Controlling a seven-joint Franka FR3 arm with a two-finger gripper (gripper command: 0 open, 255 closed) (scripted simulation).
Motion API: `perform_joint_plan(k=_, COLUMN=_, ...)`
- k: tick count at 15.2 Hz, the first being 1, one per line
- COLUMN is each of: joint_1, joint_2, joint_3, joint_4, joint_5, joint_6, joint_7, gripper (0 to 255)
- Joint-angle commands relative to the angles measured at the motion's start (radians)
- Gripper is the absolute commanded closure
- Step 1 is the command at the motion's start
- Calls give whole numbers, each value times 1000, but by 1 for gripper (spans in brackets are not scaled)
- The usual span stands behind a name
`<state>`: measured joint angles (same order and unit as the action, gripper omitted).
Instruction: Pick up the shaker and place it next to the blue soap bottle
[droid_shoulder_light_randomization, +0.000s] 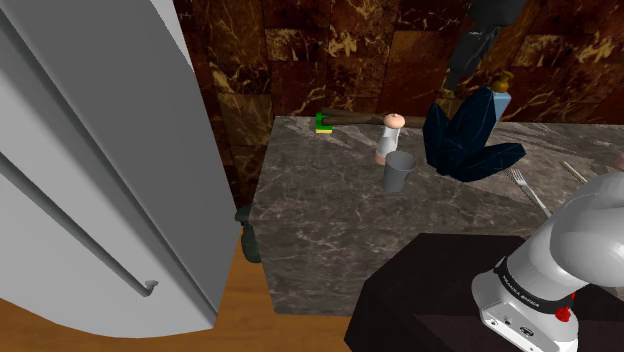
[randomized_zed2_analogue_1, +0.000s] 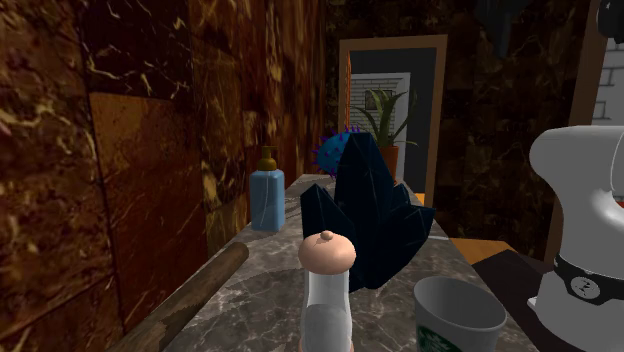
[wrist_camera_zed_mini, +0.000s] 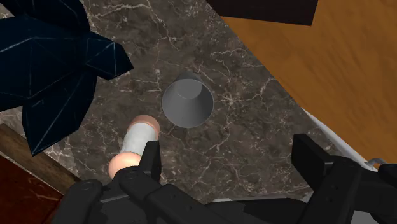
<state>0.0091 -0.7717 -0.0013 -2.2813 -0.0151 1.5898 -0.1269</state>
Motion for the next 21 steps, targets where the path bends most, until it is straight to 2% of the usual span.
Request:
perform_joint_plan(k=1, joint_1=0, joint_2=0, joint_3=0, joint_4=0, joint_5=0, joint_6=0, joint_7=0, gripper=0)
perform_joint_plan(k=11, joint_1=-58, joint_2=279, joint_3=-15, joint_4=-27, joint_5=-72, joint_6=267, joint_7=48, gripper=0)
perform_joint_plan(k=21, joint_1=-116, joint_2=617, joint_3=-41, joint_4=69, joint_5=-151, joint_6=472, joint_7=115, gripper=0)
